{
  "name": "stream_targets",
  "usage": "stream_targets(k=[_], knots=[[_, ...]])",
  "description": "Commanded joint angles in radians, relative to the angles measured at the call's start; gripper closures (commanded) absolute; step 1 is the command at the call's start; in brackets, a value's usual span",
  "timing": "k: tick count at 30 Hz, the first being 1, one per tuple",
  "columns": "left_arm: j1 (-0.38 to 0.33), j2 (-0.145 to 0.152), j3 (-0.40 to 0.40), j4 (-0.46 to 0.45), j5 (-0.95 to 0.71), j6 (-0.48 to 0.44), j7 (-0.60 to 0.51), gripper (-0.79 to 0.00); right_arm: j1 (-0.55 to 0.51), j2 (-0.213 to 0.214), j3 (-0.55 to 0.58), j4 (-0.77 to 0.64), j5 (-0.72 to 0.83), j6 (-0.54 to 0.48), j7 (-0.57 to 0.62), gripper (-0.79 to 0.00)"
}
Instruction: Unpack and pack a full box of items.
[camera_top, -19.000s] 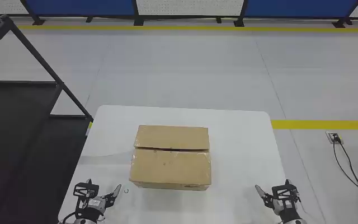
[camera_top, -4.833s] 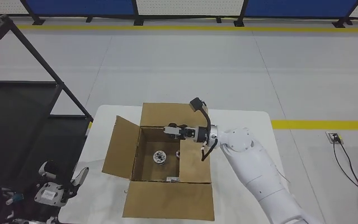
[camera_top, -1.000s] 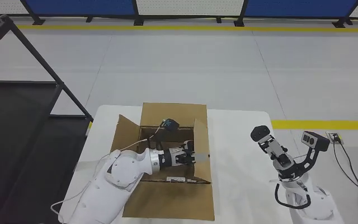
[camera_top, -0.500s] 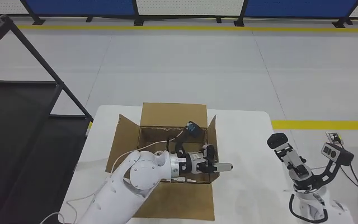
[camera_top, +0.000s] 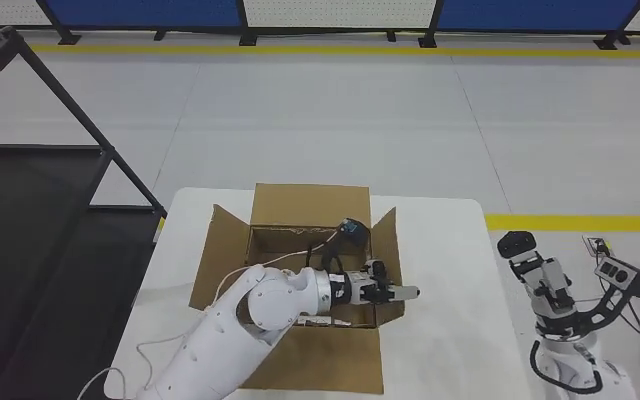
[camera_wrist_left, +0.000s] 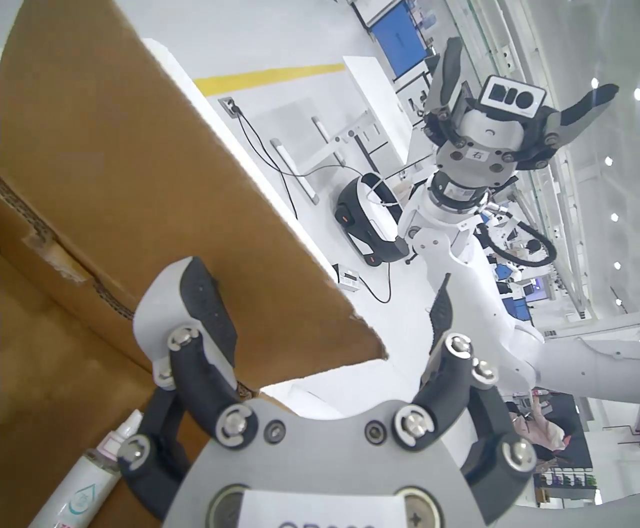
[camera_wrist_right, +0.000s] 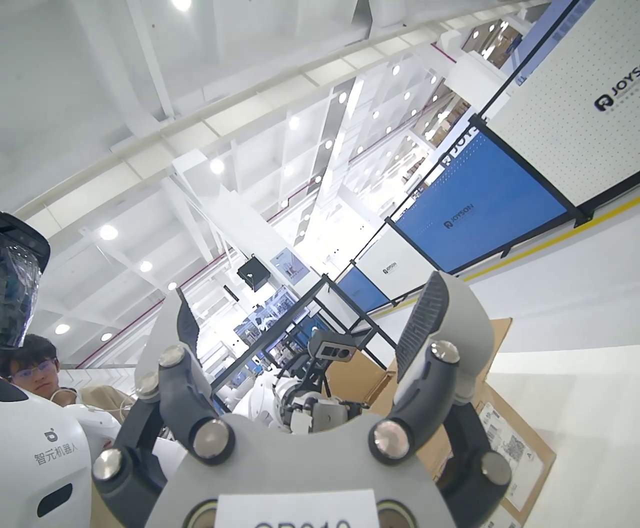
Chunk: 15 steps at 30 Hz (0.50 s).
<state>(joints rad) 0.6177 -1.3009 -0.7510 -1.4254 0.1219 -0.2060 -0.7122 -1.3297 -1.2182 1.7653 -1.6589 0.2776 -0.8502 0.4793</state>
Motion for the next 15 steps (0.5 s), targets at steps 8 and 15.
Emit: stream_targets(k=[8,15], knots=[[-0.145,-0.105,0.171,0.253,-0.056,0.011,-0.006,-0.785,-0.044,0.014,0.063,0.027,0.084,-0.039,0.032,-0.785],[-0.206,-0.191,0.264,0.404,-0.089,-0.003,0.0,-0.785,-0.037,0.023,0.066,0.044,0.12,-0.046,0.08,-0.785]])
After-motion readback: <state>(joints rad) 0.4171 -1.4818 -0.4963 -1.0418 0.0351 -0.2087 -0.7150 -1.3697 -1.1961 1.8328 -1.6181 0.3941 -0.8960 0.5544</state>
